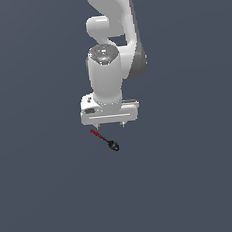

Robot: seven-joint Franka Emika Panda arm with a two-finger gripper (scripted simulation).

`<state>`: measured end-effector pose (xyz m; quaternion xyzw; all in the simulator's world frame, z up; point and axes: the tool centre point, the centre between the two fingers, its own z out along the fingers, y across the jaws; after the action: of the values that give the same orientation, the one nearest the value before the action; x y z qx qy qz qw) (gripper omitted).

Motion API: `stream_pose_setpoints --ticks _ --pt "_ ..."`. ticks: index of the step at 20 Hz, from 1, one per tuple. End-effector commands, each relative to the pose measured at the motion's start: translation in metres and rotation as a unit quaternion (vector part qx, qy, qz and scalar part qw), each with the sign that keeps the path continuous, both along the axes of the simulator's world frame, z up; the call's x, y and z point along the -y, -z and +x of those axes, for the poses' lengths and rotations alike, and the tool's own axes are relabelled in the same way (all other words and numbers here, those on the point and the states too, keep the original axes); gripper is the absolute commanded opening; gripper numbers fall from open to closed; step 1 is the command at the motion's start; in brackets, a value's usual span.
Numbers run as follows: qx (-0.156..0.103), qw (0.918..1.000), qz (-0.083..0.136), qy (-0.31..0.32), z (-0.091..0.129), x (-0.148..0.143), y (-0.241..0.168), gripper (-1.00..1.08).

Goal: Pick up the object and move it to a goal position.

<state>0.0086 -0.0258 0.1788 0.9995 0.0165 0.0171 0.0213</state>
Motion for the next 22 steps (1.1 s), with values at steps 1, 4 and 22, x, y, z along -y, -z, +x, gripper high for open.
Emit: stream_pose_setpoints --ticks 1,4,22 --pt "0.002 1.0000 -0.002 -0.006 0.001 0.001 -0.003 1.00" --pt "0.002 1.0000 -0.002 -0.006 0.001 0.001 -0.003 1.00" --pt "-0.005 0.9977 -0.004 -0.067 -0.002 0.010 0.016 1.00"
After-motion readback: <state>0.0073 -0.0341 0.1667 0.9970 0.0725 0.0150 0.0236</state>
